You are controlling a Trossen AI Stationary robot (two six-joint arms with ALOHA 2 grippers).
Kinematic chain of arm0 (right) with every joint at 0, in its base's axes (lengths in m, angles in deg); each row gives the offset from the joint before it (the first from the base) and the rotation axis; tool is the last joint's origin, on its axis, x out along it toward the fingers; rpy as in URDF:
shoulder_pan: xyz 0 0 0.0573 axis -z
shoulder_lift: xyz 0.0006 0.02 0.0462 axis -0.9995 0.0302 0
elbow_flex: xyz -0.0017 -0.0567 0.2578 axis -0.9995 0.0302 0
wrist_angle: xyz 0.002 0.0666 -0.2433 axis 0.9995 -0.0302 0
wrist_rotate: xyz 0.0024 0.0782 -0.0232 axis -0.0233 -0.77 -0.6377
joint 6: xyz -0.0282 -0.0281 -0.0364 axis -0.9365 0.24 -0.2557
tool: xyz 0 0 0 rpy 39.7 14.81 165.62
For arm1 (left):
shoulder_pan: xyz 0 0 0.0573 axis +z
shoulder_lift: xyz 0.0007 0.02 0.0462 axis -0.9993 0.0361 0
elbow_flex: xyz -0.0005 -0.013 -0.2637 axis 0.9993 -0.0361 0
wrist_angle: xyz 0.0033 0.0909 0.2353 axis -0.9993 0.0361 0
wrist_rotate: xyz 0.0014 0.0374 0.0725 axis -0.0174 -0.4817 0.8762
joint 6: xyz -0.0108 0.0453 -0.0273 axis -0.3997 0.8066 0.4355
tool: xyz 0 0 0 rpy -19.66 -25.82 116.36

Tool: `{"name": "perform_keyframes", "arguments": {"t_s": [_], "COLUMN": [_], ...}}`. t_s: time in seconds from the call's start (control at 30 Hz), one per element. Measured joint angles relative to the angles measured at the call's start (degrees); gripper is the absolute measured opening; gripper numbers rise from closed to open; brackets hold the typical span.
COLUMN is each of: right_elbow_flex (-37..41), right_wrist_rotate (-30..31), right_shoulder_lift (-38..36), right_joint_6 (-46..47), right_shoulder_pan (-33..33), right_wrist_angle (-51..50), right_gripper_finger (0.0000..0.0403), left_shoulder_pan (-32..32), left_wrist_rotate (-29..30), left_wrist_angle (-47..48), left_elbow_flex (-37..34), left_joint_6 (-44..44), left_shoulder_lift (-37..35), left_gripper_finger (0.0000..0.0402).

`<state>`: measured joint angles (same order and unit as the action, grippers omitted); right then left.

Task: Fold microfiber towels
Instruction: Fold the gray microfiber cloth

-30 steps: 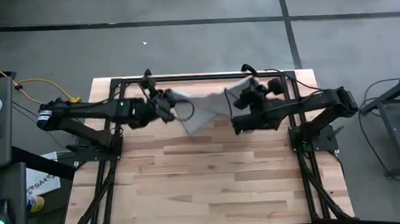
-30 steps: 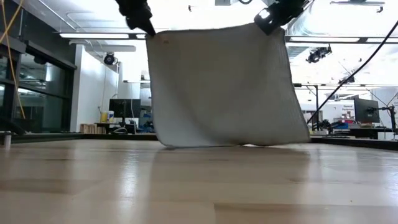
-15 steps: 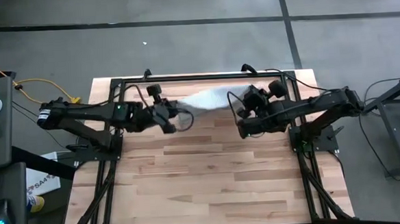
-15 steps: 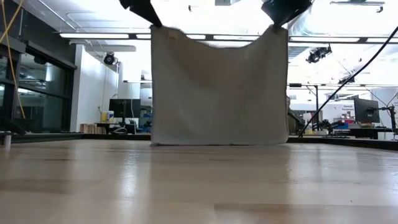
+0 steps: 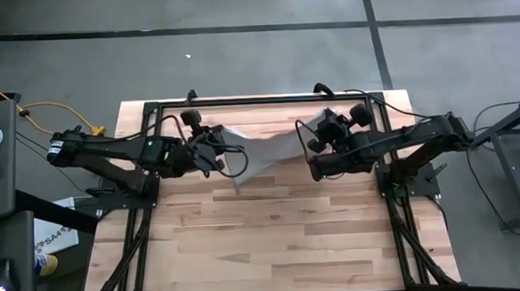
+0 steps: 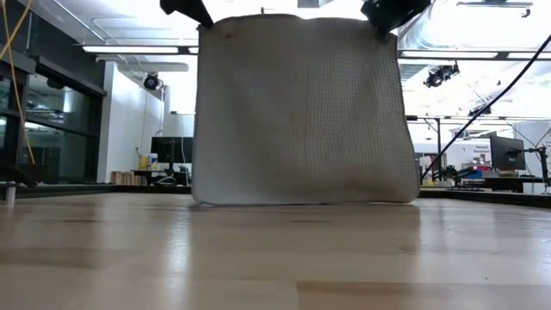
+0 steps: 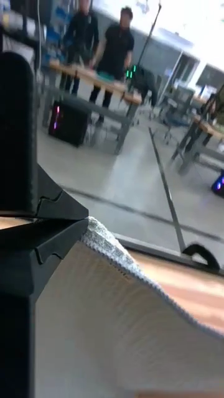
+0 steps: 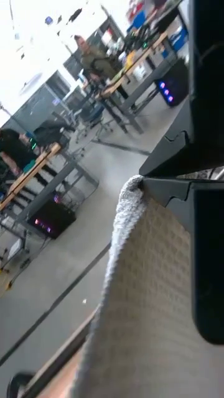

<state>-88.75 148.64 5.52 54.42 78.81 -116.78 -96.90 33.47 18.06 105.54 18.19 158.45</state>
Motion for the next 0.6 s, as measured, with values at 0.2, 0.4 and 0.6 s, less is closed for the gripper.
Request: {"name": "perform_keyframes", "arguments": {"t_s": [0.2, 0.4, 0.6], "right_elbow_flex": [0.0, 0.0, 0.0], "right_wrist_rotate": [2.4, 3.3, 9.8], "right_shoulder_lift": [0.0, 0.0, 0.0], "right_joint_6": [-3.1, -7.2, -13.4], "right_shoulder_pan": [5.9, 11.1, 13.6], "right_wrist_angle": [0.1, 1.5, 6.5], "right_gripper_finger": [0.0003, 0.0003, 0.0003], "left_shoulder_pan": [3.9, 12.9, 18.9], "left_wrist_rotate": [1.9, -2.9, -8.0], "left_wrist_angle": [-0.8, -2.7, -13.9], "left_elbow_flex": [0.0, -0.1, -0.1], "left_joint_6": [4.3, 8.1, 15.7], "left_shoulder_lift": [-0.3, -0.7, -0.8], "left_gripper_finger": [0.0000, 0.0000, 0.0000]}}
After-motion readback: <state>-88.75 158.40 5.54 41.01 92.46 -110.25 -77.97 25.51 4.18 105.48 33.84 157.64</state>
